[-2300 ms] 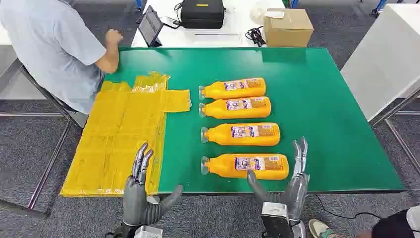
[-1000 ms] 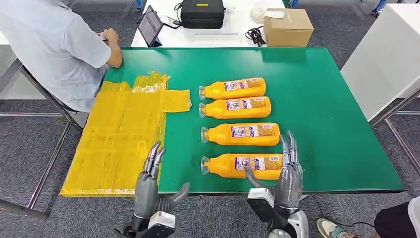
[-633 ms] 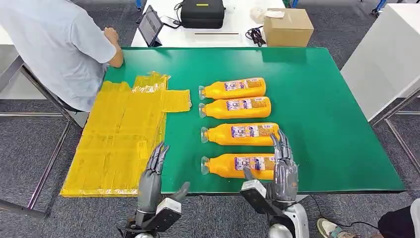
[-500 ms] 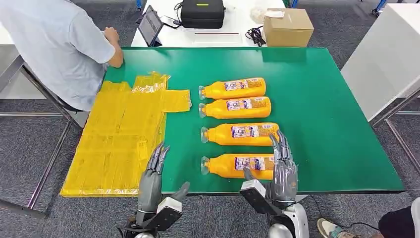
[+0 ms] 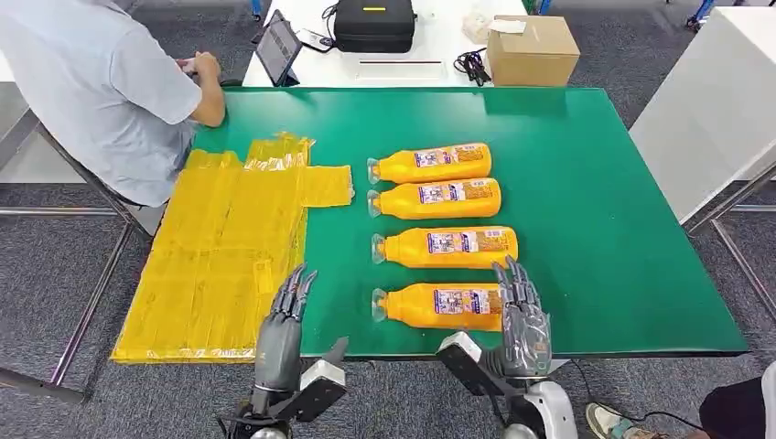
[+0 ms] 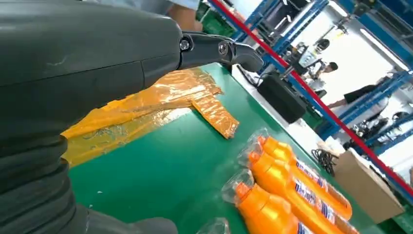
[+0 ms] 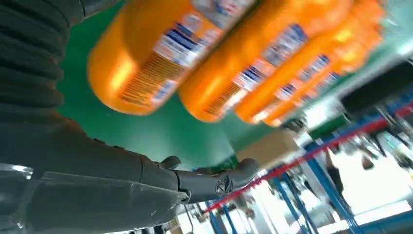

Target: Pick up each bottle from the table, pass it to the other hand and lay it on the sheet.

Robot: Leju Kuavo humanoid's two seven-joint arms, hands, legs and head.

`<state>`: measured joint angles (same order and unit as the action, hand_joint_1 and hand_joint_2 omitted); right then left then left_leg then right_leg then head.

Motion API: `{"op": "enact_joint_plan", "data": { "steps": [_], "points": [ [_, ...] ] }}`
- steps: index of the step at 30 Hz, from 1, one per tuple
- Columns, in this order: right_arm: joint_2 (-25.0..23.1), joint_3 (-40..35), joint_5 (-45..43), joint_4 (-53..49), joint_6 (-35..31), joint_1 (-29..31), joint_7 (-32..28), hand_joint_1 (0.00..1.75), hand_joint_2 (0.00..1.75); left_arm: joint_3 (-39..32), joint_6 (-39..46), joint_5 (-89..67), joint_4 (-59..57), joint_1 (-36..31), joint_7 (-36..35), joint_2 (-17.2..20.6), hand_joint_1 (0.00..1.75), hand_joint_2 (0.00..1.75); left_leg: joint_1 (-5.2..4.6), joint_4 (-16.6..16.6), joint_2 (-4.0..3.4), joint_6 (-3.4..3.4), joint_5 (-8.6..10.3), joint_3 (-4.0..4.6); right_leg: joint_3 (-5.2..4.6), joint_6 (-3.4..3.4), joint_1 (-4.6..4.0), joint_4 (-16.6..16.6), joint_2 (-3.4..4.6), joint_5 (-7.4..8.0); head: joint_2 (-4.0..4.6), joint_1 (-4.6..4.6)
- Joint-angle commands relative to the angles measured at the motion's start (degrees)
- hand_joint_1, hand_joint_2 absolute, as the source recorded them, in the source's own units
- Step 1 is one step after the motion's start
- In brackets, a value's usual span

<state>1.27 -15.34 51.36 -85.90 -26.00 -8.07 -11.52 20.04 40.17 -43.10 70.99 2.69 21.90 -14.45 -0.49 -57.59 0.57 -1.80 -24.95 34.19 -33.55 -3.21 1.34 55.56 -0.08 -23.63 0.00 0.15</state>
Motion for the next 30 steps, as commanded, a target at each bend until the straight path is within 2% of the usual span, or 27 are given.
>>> {"op": "enact_joint_plan", "data": {
  "steps": [1, 9, 17, 26, 30],
  "points": [
    [6.1, -1.3, 1.6, 2.9, 3.6, 1.4, 2.1, 0.00, 1.75, 2.9, -0.2, 0.8, -1.4, -2.0, -1.6, 0.8, 0.00, 1.75, 0.05, 0.0, 0.00, 0.07, -0.03, -0.12, 0.14, 0.09, -0.06, -0.1, -0.03, -0.02, 0.00, 0.00],
    [9.5, -3.0, 5.7, 3.0, 7.6, 4.6, 3.9, 0.00, 1.75, 3.3, -0.2, 3.4, -3.1, -3.8, 0.8, 0.3, 0.00, 1.75, 0.08, 0.0, -0.06, 0.10, -0.06, -0.19, 0.21, 0.13, -0.09, -0.1, 0.02, -0.03, 0.00, -0.02],
    [9.2, -4.9, 7.2, 5.4, 9.5, 7.6, 2.9, 0.00, 1.75, 3.8, -0.2, 3.2, -4.5, -4.7, 1.8, -0.2, 0.00, 1.75, 0.08, 0.0, -0.12, 0.10, -0.06, -0.21, 0.23, 0.13, -0.09, -0.1, 0.08, -0.01, 0.00, 0.00],
    [9.4, -4.8, 7.2, 5.5, 9.5, 7.7, 2.9, 0.00, 1.75, 3.8, -0.2, 3.3, -4.6, -4.8, 1.8, -0.3, 0.00, 1.75, 0.09, 0.0, -0.13, 0.12, -0.10, -0.28, 0.28, 0.15, -0.11, -0.1, 0.08, -0.05, 0.00, 0.00],
    [11.3, -5.8, 5.7, 8.7, 14.3, 10.1, 4.9, 0.00, 1.75, 5.0, -0.2, 4.9, -6.0, -5.8, 2.1, 0.0, 0.00, 1.75, 0.04, 0.0, -0.06, 0.05, -0.02, -0.12, 0.13, 0.07, -0.05, -0.1, 0.03, 0.01, 0.00, 0.00]
  ]
}}
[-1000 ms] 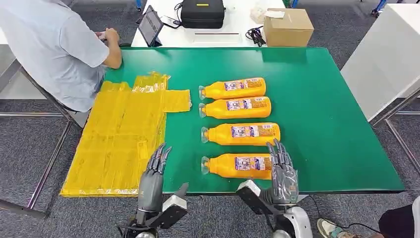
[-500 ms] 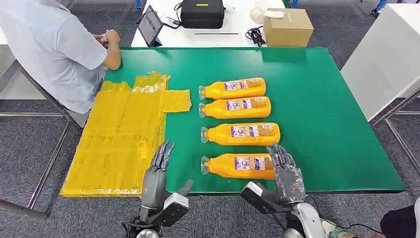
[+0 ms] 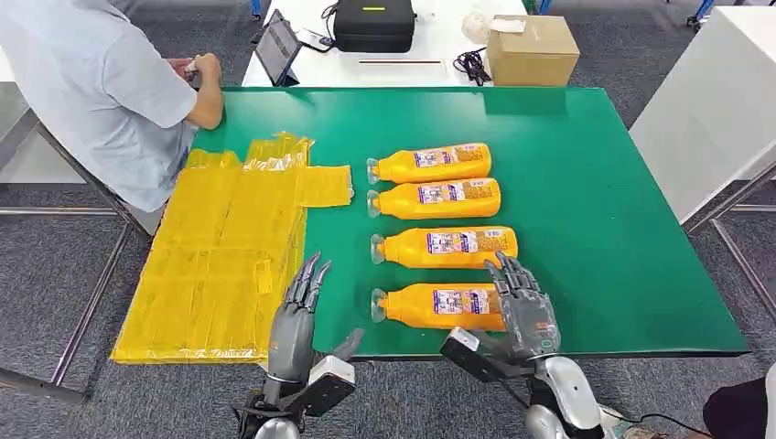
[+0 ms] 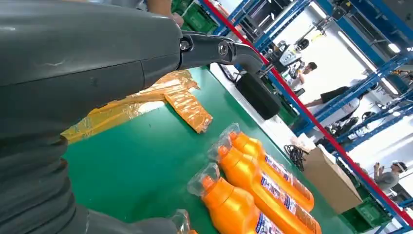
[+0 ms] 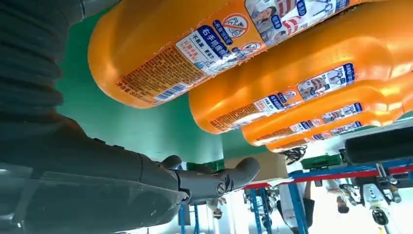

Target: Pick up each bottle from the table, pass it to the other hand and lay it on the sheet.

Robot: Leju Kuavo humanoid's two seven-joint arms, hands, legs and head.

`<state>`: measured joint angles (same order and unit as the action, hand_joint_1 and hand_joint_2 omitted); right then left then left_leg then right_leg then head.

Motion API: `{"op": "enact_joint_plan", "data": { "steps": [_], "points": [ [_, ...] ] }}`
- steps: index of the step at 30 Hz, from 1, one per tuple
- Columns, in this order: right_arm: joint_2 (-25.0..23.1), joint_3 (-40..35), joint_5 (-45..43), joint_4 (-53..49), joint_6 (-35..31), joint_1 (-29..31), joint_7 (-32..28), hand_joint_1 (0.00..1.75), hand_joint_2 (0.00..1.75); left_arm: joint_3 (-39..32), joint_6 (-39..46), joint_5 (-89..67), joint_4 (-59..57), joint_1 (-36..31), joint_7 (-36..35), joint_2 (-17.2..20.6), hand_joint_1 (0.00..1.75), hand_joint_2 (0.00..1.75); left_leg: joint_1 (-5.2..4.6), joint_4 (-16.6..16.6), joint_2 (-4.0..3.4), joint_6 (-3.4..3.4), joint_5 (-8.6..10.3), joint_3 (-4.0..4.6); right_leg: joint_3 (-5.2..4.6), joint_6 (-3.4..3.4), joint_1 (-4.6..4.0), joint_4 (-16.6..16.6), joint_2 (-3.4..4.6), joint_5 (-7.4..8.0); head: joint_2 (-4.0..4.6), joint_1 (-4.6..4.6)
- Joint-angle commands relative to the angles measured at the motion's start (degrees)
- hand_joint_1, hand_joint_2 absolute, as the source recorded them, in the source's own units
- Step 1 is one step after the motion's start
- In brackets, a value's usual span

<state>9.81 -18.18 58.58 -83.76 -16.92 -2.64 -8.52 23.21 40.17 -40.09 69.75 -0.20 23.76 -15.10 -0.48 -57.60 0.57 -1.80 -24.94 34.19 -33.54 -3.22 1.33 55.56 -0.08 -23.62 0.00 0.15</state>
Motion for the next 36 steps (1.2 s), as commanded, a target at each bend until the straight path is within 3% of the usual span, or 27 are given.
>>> {"op": "enact_joint_plan", "data": {
  "steps": [1, 16, 36],
  "points": [
    [3.3, -3.2, -1.6, 7.7, 5.8, 5.4, 1.9, 0.00, 1.75, 2.1, -0.2, 2.3, -5.1, -3.2, 0.3, 0.6, 0.00, 1.75, 0.06, 0.0, -0.12, 0.09, -0.05, -0.21, 0.22, 0.12, -0.07, -0.1, 0.08, 0.00, 0.00, 0.00],
    [9.4, -7.5, -8.4, 7.0, 14.1, 5.7, 2.9, 0.00, 1.75, 6.3, -0.5, 5.7, -7.5, -5.4, -0.9, 1.6, 0.00, 1.75, 0.06, 0.0, -0.03, 0.09, -0.07, -0.28, 0.31, 0.14, -0.08, -0.1, 0.00, -0.06, 0.00, 0.00],
    [10.3, -9.4, -10.2, 8.9, 15.5, 7.3, 2.5, 0.00, 1.75, 7.5, -0.8, 6.0, -8.7, -6.4, -0.9, 1.6, 0.00, 1.75, 0.08, 0.0, -0.07, 0.09, -0.06, -0.32, 0.34, 0.15, -0.09, -0.1, 0.03, -0.03, 0.00, 0.00]
  ]
}}
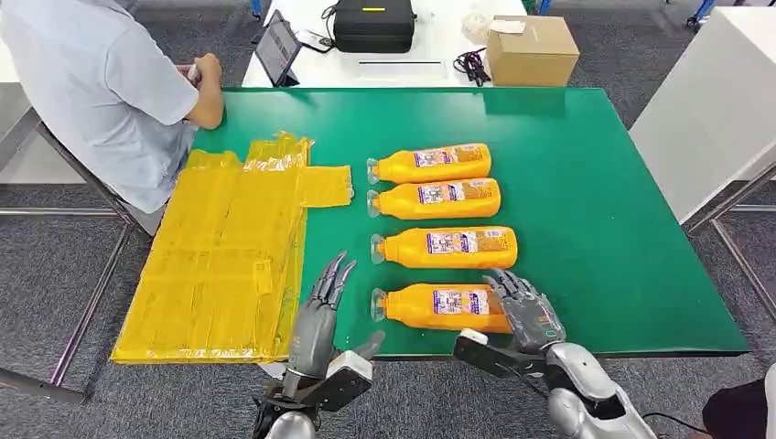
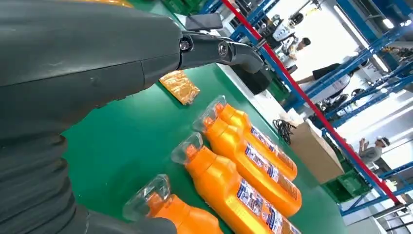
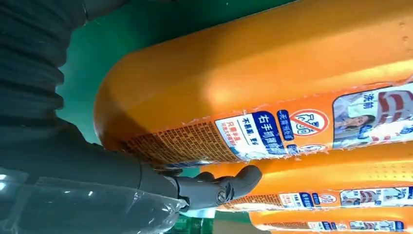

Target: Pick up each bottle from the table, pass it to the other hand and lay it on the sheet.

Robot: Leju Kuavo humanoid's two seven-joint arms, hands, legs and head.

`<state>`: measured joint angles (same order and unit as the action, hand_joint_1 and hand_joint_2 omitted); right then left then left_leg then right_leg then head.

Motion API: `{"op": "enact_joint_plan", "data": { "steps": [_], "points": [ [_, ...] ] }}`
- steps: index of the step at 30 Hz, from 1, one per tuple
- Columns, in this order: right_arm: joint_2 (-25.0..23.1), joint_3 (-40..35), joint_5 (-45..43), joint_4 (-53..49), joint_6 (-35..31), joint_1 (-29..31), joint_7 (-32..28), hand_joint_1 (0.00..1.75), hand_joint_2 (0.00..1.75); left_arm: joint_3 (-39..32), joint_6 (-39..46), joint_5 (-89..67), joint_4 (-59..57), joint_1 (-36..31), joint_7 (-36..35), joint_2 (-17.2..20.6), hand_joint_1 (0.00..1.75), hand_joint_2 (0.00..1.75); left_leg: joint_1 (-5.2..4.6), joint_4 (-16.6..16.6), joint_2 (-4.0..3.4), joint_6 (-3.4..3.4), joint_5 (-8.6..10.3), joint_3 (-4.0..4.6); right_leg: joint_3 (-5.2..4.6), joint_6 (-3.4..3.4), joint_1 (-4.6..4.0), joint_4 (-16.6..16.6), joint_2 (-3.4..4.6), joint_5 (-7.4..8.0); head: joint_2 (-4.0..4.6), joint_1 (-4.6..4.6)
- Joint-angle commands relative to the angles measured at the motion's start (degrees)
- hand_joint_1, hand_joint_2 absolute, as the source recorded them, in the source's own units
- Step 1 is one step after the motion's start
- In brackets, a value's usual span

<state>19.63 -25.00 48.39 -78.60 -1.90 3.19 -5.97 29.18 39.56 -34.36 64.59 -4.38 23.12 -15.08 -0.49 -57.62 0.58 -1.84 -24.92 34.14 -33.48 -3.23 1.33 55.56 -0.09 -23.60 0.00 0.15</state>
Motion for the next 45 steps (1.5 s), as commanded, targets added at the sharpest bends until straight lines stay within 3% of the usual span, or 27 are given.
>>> {"op": "enact_joint_plan", "data": {
  "steps": [1, 5, 6, 7, 20, 45],
  "points": [
    [0.5, -2.5, -0.2, 3.7, 0.4, 1.4, -0.1, 0.00, 1.75, 1.6, -0.1, 0.3, -3.5, -2.2, -0.2, 1.6, 0.00, 1.75, 0.09, 0.0, -0.06, 0.12, -0.07, -0.24, 0.26, 0.15, -0.09, -0.1, 0.02, -0.04, 0.00, 0.00],
    [0.5, -2.2, -1.3, 4.1, 0.6, 1.2, -0.5, 0.00, 1.75, 2.0, 0.0, 0.6, -4.0, -2.4, 0.2, 1.7, 0.00, 1.75, 0.07, 0.0, -0.03, 0.10, -0.04, -0.19, 0.22, 0.13, -0.08, -0.1, 0.00, -0.02, 0.00, 0.00],
    [1.6, -2.1, -5.1, 4.8, 3.4, 1.6, -1.5, 1.43, 1.75, 2.3, -0.1, 1.5, -4.6, -2.8, 0.9, 1.6, 0.00, 1.75, 0.11, 0.1, -0.05, 0.14, -0.08, -0.29, 0.32, 0.18, -0.12, -0.1, 0.01, -0.05, 0.00, 0.00],
    [2.0, -1.4, -7.4, 5.6, 4.2, 1.6, -2.3, 1.75, 1.75, 2.6, 0.0, 1.9, -5.2, -3.2, 1.3, 1.5, 0.00, 1.75, 0.05, 0.1, -0.02, 0.09, -0.03, -0.17, 0.19, 0.11, -0.06, -0.1, 0.00, -0.02, 0.00, 0.00],
    [3.3, 2.3, -18.5, 15.1, 8.8, 2.8, -6.1, 1.75, 1.75, 4.9, 0.4, 6.5, -8.4, -5.9, 4.6, 1.1, 0.00, 1.75, 0.13, 0.1, 0.14, 0.14, -0.04, -0.58, 0.66, 0.17, -0.15, -0.2, -0.17, -0.03, 0.00, 0.00],
    [1.9, 3.3, -21.3, 17.1, 8.3, 3.0, -8.4, 1.75, 1.75, 6.1, 0.4, 11.2, -8.8, -7.0, 6.8, 1.0, 0.00, 1.75, 0.09, 0.0, 0.15, 0.09, 0.00, -0.92, 0.96, 0.13, -0.11, -0.2, -0.17, -0.01, 0.00, 0.00]
  ]
}}
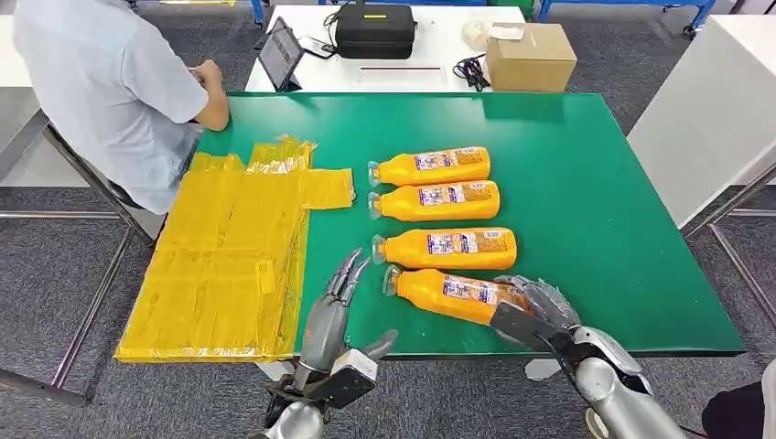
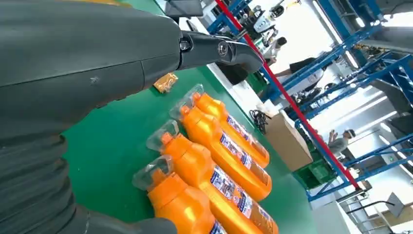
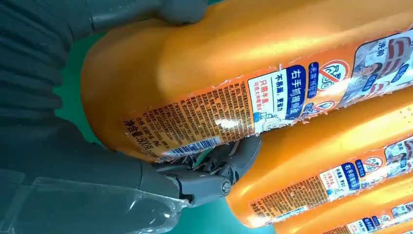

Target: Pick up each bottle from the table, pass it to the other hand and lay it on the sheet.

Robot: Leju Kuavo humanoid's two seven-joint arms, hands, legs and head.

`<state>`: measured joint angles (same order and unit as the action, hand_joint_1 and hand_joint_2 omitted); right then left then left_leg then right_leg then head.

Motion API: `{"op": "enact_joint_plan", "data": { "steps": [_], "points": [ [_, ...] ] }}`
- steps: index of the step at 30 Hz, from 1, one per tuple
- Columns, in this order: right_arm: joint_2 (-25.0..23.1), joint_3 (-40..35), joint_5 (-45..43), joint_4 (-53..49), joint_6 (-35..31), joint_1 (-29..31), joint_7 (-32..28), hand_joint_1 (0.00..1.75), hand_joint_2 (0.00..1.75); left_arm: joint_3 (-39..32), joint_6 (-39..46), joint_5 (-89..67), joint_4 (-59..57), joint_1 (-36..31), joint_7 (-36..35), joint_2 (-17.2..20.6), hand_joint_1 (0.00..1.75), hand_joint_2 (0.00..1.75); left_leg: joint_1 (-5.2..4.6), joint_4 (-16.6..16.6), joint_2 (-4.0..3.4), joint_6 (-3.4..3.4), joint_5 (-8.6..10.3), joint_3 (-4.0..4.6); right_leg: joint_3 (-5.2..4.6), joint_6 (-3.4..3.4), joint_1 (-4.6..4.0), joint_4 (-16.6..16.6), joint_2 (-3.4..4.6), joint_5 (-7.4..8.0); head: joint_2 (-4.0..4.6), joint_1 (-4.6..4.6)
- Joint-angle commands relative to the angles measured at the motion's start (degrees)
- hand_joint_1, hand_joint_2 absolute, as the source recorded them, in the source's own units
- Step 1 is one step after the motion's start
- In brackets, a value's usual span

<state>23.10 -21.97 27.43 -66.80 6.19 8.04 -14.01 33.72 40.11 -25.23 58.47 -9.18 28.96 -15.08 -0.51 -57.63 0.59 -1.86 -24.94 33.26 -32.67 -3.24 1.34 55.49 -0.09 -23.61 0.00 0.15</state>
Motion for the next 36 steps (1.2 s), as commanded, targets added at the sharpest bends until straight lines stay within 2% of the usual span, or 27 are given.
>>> {"op": "enact_joint_plan", "data": {
  "steps": [1, 6, 13, 29, 36],
  "points": [
    [-1.7, 0.2, -0.2, 5.2, 0.3, -1.6, -0.1, 1.75, 1.75, 1.5, -0.1, 2.1, -2.6, -2.3, 1.0, 1.0, 0.00, 1.75, 0.15, 0.0, 0.11, 0.15, 0.02, -0.02, 0.12, 0.18, -0.16, -0.1, -0.15, 0.02, 0.00, 0.00],
    [-1.7, 0.6, -0.8, 3.6, 0.1, -2.3, -1.2, 1.75, 1.75, 1.3, -0.1, 3.0, -2.3, -2.1, 1.4, 1.0, 0.00, 1.75, 0.09, 0.0, 0.08, 0.10, 0.01, -0.08, 0.15, 0.11, -0.09, -0.1, -0.11, 0.00, 0.00, -0.02],
    [-3.4, 0.4, -0.8, -5.6, -1.4, -3.7, -3.3, 1.75, 1.75, -2.3, -0.1, 7.1, 2.1, -0.2, 5.0, 0.3, 0.00, 1.75, 0.12, 0.0, -0.01, 0.14, -0.04, 0.01, 0.05, 0.17, -0.13, 0.0, -0.03, -0.02, 0.00, -0.02],
    [-3.4, 0.4, -0.8, -6.1, -1.4, -3.6, -3.2, 1.75, 1.75, -2.5, -0.1, 7.0, 2.0, -0.1, 5.1, 0.3, 0.00, 1.75, 0.09, 0.0, -0.08, 0.11, -0.03, 0.28, -0.20, 0.13, -0.09, 0.0, 0.03, 0.00, 0.00, 0.00],
    [-1.8, 0.1, 0.1, -9.8, -1.9, -3.2, -2.4, 1.75, 1.75, -2.6, -0.1, 6.9, 1.9, 0.1, 4.8, 0.4, 0.00, 1.75, 0.11, 0.0, -0.17, 0.17, -0.08, 0.29, -0.23, 0.19, -0.11, 0.0, 0.11, -0.03, 0.00, 0.00]
  ]
}}
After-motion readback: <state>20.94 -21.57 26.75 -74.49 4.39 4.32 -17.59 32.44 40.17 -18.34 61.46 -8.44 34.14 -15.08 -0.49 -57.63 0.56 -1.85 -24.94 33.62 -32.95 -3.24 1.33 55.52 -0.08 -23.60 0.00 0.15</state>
